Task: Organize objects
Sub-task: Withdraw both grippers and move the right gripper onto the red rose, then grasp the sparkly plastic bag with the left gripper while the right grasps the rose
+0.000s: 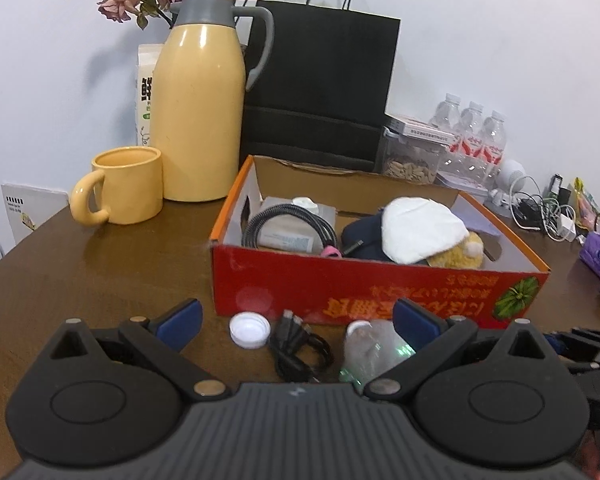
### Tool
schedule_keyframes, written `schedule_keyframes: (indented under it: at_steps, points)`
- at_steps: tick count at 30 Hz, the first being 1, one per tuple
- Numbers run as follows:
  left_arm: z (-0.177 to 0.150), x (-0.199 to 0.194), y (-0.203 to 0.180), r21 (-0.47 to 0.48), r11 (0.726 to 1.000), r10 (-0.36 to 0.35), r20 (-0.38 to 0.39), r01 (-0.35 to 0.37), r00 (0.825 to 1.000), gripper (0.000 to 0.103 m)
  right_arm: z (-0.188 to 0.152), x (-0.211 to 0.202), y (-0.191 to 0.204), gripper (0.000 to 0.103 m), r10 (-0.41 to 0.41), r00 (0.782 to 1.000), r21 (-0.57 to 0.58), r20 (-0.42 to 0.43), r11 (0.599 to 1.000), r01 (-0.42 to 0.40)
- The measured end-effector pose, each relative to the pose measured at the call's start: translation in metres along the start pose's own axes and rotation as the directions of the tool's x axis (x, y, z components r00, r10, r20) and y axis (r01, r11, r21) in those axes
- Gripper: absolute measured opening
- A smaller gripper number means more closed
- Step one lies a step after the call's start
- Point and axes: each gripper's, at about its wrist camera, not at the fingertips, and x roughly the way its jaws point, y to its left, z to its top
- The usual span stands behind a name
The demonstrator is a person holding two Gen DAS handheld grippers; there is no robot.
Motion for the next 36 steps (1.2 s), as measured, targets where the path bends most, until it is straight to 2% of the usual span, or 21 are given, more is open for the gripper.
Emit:
schedule_keyframes:
  at_steps: [2,5,12,25,30,33,34,36]
  points:
    - [-0.003,-0.002,-0.003,0.005,1.0,-0.007,-0.012,0.007,1.0,0.103,0.0,-0.004,0.001,0.037,0.006,1.0,0.0,0.017,1.0,-0.006]
    - [-0.006,-0.003,-0.01,0.013,1.0,-0.015,-0.03,0.016,0.999,0.103,-0.002,-0.012,0.004,0.035,0.019,0.999,-0.002,0.038,1.0,-0.019]
    - [-0.013,0.001,-0.03,0.047,0.998,-0.037,-0.064,0.04,0.997,0.103,-0.007,-0.032,0.0,0.035,0.012,0.996,0.008,0.084,1.0,-0.013]
    - [-0.021,0.017,-0.049,0.073,0.997,-0.012,-0.081,0.018,0.997,0.102,-0.015,-0.052,-0.009,0.035,-0.002,0.992,0.033,0.127,0.999,-0.002]
    - [-0.023,0.02,-0.049,0.071,0.997,-0.028,-0.091,0.035,0.995,0.088,-0.016,-0.051,-0.007,0.035,0.003,0.992,0.024,0.122,1.0,-0.006]
    - [-0.025,0.023,-0.048,0.064,0.996,-0.048,-0.108,0.056,0.993,0.067,-0.017,-0.051,-0.006,0.035,0.005,0.993,0.02,0.12,1.0,-0.007]
    - [-0.026,0.022,-0.047,0.063,0.996,-0.052,-0.103,0.059,0.993,0.052,-0.017,-0.051,-0.006,0.035,0.004,0.993,0.02,0.12,1.0,-0.006]
    - [-0.025,0.021,-0.044,0.044,0.996,-0.076,-0.104,0.081,0.992,0.048,-0.017,-0.051,-0.006,0.035,0.003,0.993,0.02,0.118,1.0,-0.006]
